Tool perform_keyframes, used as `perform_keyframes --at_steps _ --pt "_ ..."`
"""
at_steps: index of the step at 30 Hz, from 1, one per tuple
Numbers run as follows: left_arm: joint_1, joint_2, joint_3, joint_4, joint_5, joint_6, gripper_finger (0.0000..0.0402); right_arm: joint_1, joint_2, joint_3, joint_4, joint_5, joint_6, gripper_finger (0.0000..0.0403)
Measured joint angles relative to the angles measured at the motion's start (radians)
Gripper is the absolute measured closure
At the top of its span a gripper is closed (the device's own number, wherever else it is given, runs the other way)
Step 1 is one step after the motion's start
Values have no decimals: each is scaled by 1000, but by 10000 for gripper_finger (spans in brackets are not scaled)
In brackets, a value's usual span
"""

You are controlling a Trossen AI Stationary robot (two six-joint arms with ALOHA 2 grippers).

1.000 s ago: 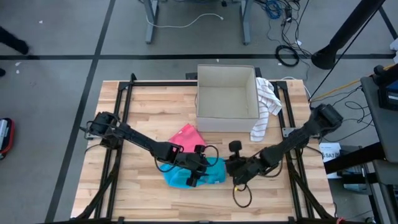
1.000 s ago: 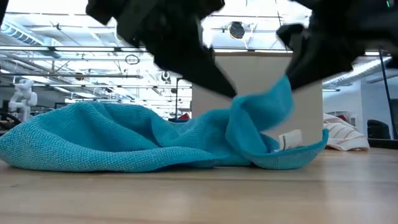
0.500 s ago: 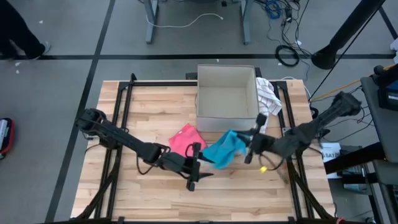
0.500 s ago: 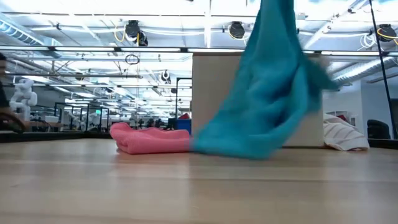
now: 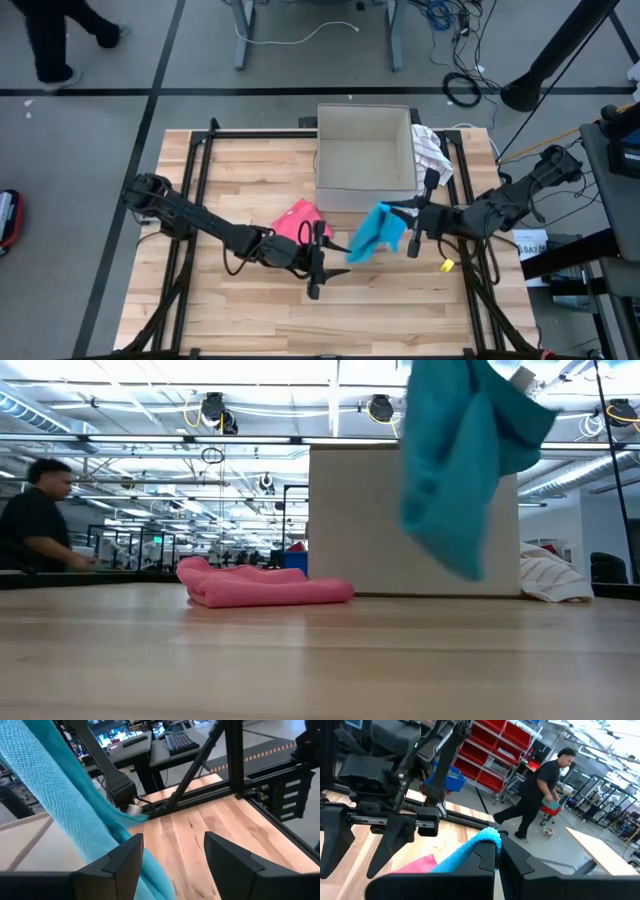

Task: Fold towel
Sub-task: Fold the blue microfiber towel

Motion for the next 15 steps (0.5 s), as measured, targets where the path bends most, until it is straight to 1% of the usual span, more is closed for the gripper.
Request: perform_keyframes --at_steps 2,7,10,12,15 --pt "2 0 0 12 0 0 185 -5 17 19 -22 17 18 403" --pt "-3 0 0 36 0 0 185 -11 49 56 -90 103 50 403" --pt "-9 0 0 47 0 -10 185 -21 58 67 -93 109 53 403" --pt "-10 0 0 46 0 -45 185 -23 63 73 -90 109 52 403" --pt "1 0 0 26 -50 -110 185 -36 72 78 -81 108 52 403"
